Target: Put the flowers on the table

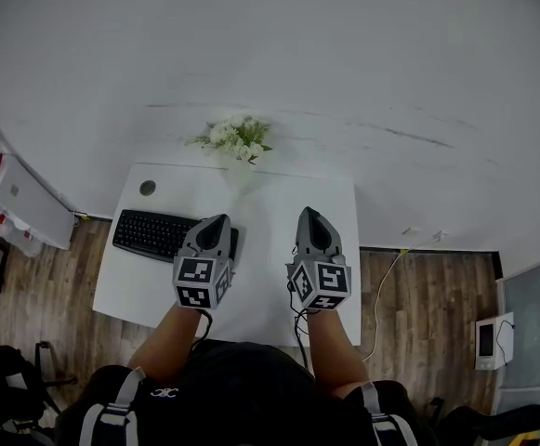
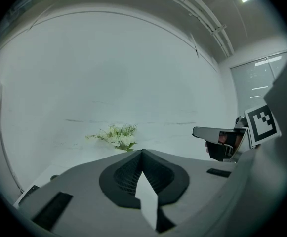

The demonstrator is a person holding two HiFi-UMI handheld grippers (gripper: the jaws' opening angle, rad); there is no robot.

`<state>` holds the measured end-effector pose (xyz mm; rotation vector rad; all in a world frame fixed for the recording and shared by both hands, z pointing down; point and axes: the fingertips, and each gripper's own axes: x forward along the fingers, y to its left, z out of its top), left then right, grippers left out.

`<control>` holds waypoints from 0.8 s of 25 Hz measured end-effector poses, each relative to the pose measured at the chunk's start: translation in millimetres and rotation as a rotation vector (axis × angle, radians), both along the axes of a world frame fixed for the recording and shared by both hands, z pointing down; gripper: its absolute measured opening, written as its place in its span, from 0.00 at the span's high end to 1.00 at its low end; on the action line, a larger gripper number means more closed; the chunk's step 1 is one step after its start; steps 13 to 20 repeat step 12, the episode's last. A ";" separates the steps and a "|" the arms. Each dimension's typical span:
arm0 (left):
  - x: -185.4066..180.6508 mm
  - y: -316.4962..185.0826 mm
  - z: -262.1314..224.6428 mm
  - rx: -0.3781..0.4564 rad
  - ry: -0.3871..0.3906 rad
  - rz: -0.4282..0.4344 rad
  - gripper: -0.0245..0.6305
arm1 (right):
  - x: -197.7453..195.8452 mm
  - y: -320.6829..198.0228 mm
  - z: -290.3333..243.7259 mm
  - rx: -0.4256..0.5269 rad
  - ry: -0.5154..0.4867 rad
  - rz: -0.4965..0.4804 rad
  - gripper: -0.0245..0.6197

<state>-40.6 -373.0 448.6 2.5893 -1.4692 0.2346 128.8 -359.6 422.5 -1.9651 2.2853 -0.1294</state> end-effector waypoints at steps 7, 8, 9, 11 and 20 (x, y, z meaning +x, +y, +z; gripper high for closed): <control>-6.8 -8.3 -7.3 0.002 0.013 -0.026 0.96 | -6.9 -8.1 -2.6 0.011 -0.010 -0.030 0.96; -7.9 -8.2 -7.4 0.003 0.012 -0.030 0.96 | -7.7 -8.1 -2.7 0.011 -0.010 -0.033 0.96; -8.9 -7.9 -7.5 0.003 0.010 -0.033 0.96 | -8.5 -7.9 -2.9 0.011 -0.009 -0.036 0.96; -10.5 -7.3 -7.7 0.002 0.008 -0.037 0.96 | -10.0 -7.7 -3.3 0.009 -0.009 -0.041 0.96; -11.2 -7.1 -7.9 0.001 0.006 -0.038 0.96 | -10.7 -7.6 -3.4 0.008 -0.009 -0.043 0.96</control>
